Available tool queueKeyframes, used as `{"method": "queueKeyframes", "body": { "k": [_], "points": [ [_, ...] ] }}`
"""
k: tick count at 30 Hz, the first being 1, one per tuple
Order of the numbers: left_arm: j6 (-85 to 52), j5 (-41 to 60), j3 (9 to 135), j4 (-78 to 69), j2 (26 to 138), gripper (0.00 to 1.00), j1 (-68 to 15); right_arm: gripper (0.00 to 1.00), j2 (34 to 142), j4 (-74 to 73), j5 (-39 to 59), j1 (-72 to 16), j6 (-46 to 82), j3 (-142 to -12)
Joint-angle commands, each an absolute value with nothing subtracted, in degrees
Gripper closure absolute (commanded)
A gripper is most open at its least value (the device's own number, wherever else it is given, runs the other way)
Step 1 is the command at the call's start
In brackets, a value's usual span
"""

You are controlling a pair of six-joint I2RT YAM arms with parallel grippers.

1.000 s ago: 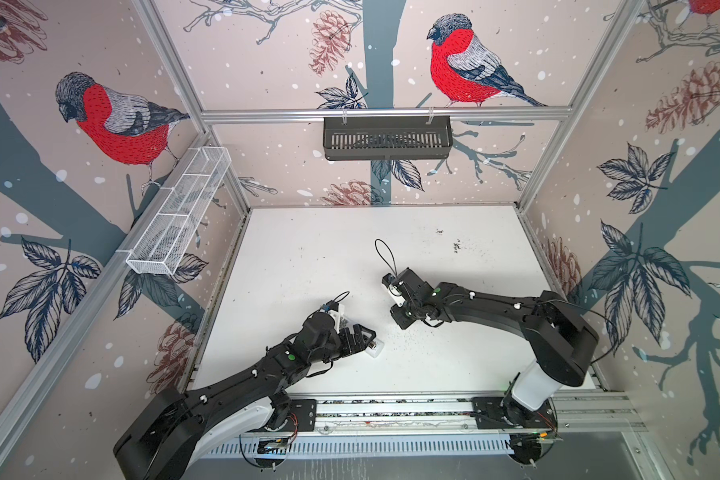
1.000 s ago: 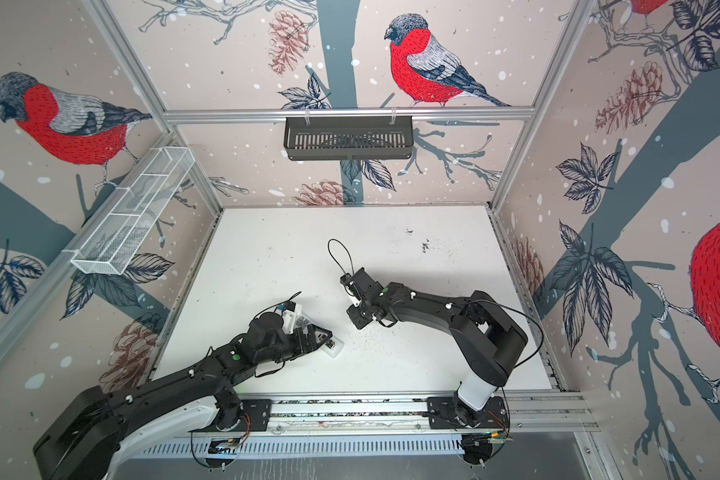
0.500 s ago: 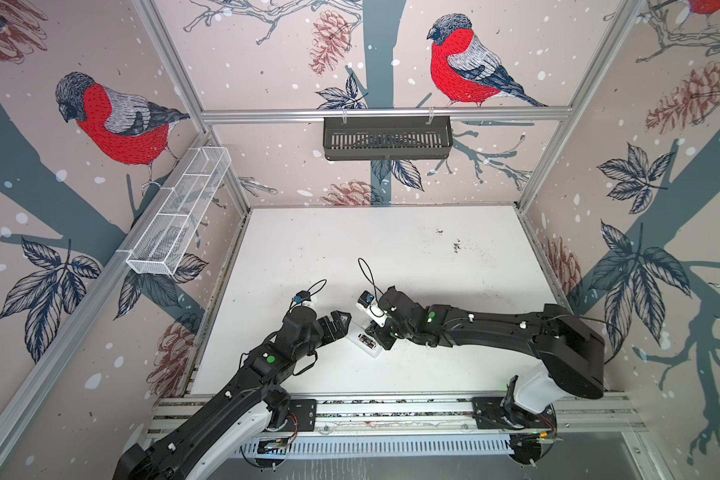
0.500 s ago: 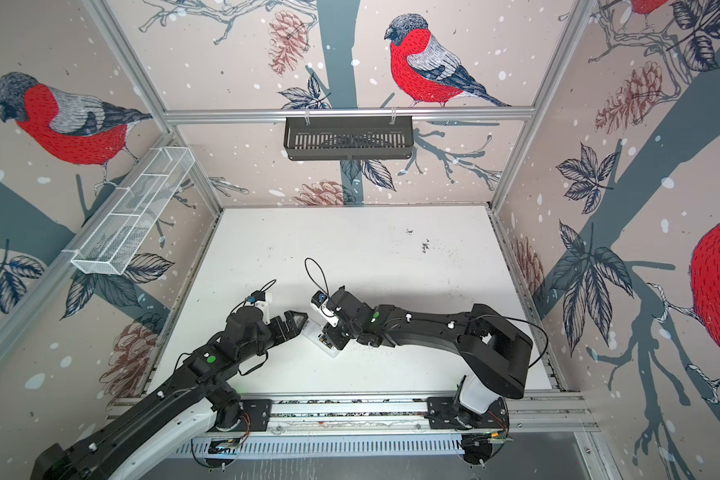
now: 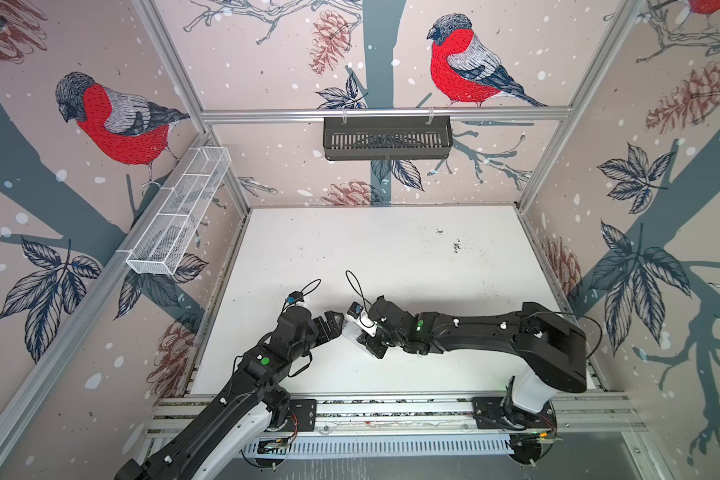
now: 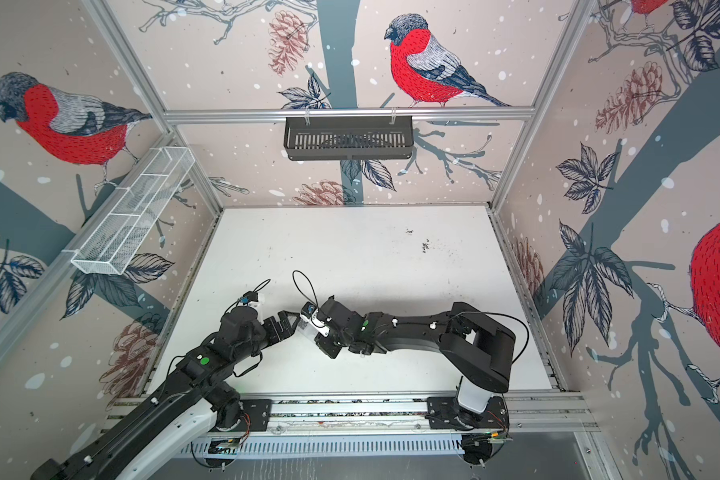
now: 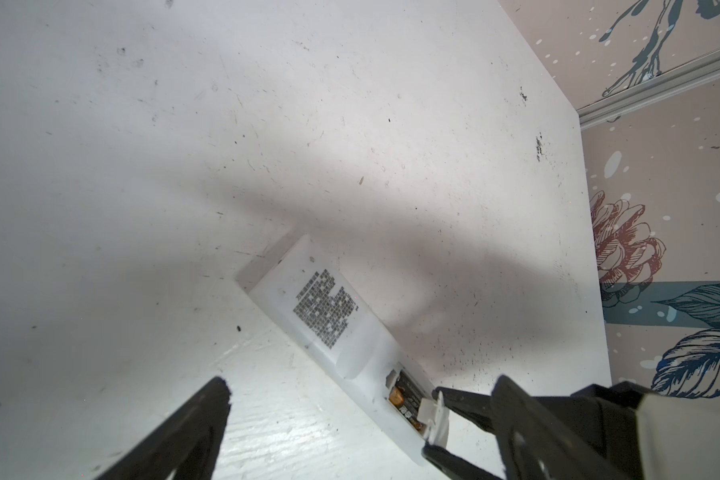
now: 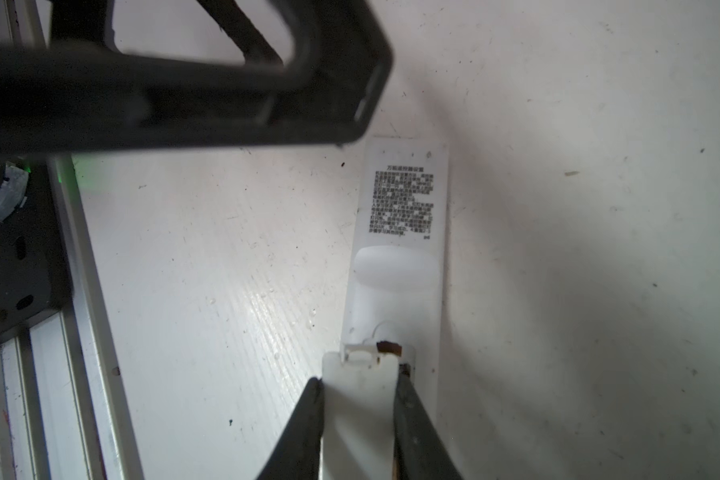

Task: Load the batteries into the remote control

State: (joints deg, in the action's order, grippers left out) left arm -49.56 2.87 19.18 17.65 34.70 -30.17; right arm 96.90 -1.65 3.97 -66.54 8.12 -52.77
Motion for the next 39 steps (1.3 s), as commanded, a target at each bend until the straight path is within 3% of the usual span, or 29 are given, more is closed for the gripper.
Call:
{"method": "queueKeyframes", "body": {
  "k": [1,39],
  "points": [
    [-48.5,2.8,19.9,18.3,34.7,0.02,-30.0,0.72,97.1,-4.3,0.7,-67.3,9.8,-52.2],
    [-47.8,3.6,19.3,16.9,35.1,0.02,-29.7,0.69,96.8,-5.9,-0.5,-68.3,4.6,-47.8]
  ]
}}
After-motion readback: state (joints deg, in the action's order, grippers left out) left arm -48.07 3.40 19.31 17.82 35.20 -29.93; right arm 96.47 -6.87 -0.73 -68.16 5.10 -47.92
